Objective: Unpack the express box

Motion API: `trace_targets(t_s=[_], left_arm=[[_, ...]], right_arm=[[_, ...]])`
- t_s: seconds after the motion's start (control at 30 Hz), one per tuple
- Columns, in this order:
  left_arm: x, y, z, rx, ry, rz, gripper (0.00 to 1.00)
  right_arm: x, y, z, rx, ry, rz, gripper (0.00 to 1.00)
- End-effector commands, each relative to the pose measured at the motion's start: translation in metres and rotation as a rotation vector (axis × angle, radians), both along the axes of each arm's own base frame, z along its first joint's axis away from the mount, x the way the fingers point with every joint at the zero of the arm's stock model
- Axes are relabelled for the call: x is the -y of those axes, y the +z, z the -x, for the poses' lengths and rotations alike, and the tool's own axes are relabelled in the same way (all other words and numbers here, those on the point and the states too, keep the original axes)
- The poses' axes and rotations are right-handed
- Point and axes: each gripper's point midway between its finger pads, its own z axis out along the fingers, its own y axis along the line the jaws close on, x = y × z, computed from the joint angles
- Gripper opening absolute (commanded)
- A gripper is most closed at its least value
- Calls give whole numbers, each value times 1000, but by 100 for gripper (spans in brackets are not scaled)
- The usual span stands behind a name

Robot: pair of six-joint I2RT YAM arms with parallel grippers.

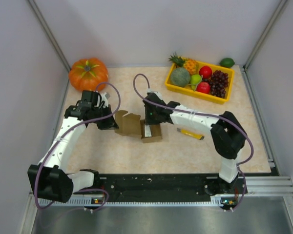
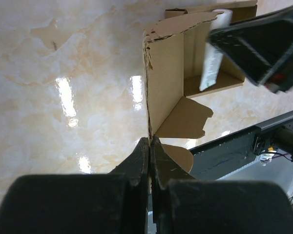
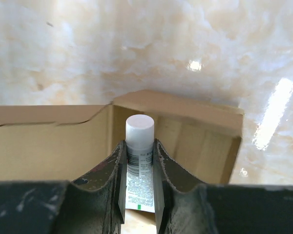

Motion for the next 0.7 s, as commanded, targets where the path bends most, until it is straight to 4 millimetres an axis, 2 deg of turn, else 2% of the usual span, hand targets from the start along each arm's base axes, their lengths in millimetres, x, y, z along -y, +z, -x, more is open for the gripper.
trace_targets(t_s=[0.0, 0.1, 0.13, 0.2, 0.23, 0.3, 0.33, 0.4, 0.43, 0.47, 0.57, 0.67], left_arm=[[-5, 14, -9, 51, 18, -32, 0], [-10, 17, -13, 68, 31, -58, 0], [-12, 20, -16, 78, 32, -69, 0], [-20, 22, -19, 84, 43, -117, 0], [-22, 26, -20, 82, 42, -134, 0], [-25, 30, -24, 97, 44, -156, 0], [-24, 35, -28, 112, 40, -153, 0], [-22, 37, -32, 119, 34, -145, 0], [-19, 38, -35, 119, 27, -127, 0], [-16, 39, -39, 128, 29, -115, 0], [-8, 38, -48, 129, 19, -78, 1], [-6, 34, -55, 107, 11, -73, 2]], right_arm=[[-5, 88, -10, 188, -2, -135, 15], [0, 111, -11, 239, -20, -168, 15], [4, 127, -12, 270, -28, -187, 15], [13, 137, -16, 301, -58, -187, 15], [25, 144, -20, 312, -79, -195, 15], [40, 145, -25, 309, -109, -193, 16], [48, 138, -23, 297, -119, -180, 16], [68, 137, -30, 295, -155, -178, 16], [75, 126, -29, 280, -152, -153, 16], [84, 124, -31, 277, -161, -147, 17], [93, 102, -31, 248, -138, -100, 17], [89, 76, -31, 206, -87, -67, 17]])
